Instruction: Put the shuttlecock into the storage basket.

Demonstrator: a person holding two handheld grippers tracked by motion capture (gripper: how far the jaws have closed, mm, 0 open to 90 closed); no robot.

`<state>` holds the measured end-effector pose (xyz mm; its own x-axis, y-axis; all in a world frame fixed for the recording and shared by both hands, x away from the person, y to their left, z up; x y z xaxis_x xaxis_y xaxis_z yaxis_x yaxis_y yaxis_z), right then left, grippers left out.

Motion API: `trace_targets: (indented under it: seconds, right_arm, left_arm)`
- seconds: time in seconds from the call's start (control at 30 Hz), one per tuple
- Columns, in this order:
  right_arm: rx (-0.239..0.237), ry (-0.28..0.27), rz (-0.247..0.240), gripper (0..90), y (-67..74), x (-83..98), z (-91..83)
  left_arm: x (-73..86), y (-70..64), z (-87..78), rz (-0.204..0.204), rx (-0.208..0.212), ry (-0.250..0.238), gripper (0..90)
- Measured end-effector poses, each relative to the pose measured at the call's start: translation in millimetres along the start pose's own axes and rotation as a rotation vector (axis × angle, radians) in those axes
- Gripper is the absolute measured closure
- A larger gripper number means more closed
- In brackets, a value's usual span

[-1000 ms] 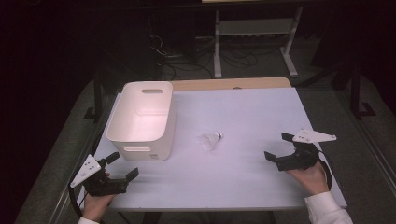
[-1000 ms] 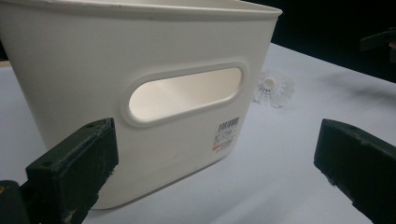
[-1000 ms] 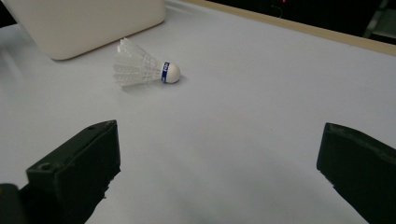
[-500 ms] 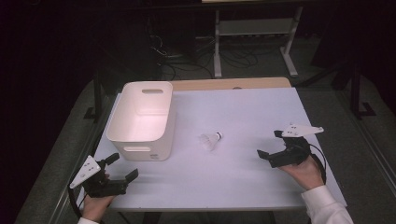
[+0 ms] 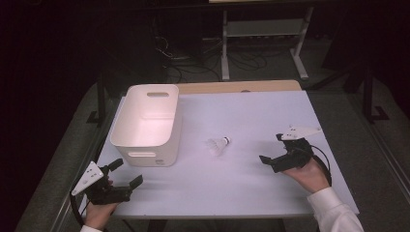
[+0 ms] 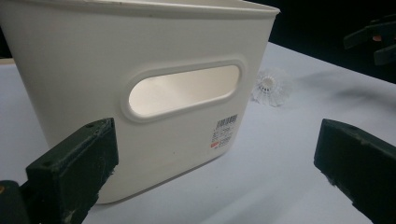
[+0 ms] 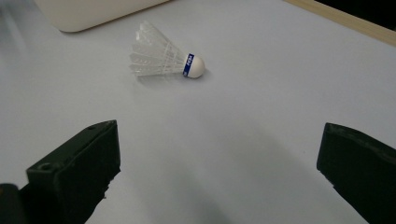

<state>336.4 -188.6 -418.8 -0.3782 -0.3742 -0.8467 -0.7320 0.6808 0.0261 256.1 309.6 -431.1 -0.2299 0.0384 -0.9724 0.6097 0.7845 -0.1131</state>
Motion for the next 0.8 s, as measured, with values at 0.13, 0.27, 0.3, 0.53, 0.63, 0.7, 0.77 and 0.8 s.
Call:
trace_targets:
  seconds: [0.13, 0.27, 0.3, 0.53, 0.63, 0.7, 0.77, 0.8]
  right_arm:
    - [-0.002, 0.002, -0.009, 0.0, 0.9, -2.2, 1.2]
    - [-0.007, 0.013, -0.015, 0.0, 3.5, -4.9, 4.9]
    - [-0.011, 0.014, -0.021, 0.0, 3.8, -5.6, 5.9]
    - [-0.016, 0.037, -0.025, 0.0, 7.4, -6.6, 11.8]
    - [-0.029, 0.051, -0.025, 0.0, 10.0, -7.1, 16.7]
    - [-0.032, 0.053, -0.031, 0.0, 10.2, -7.1, 17.6]
    - [-0.032, 0.061, -0.033, 0.0, 11.6, -7.6, 19.7]
    - [-0.033, 0.067, -0.033, 0.3, 12.9, -7.9, 21.2]
  left_arm:
    - [0.2, -1.4, 0.4, -0.010, 0.001, -0.004, 0.0]
    - [-0.1, -1.9, 0.1, -0.013, -0.001, -0.008, 0.0]
    - [-0.1, -2.0, 0.1, -0.014, 0.000, -0.010, 0.0]
    - [-0.2, -2.0, 0.1, -0.013, 0.000, -0.011, 0.0]
    - [-0.2, -2.0, 0.1, -0.012, 0.000, -0.011, 0.0]
    - [-0.2, -2.1, 0.2, -0.011, 0.000, -0.009, 0.0]
    - [-0.2, -2.1, 0.3, -0.008, 0.001, -0.008, 0.0]
    - [-0.1, -1.9, 0.2, -0.003, 0.002, -0.003, 0.0]
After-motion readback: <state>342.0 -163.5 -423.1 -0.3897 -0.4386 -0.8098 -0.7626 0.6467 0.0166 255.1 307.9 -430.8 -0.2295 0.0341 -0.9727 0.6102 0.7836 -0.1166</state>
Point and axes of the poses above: each handheld gripper's, and its own axes: z roughly forward along the jaws, x roughly out of its underside, y roughly to its left, the point moved 4 cm from there along z, roughly forward along the jaws, and after that the axes turned 4 degrees about -y, right-handed, at the moved point
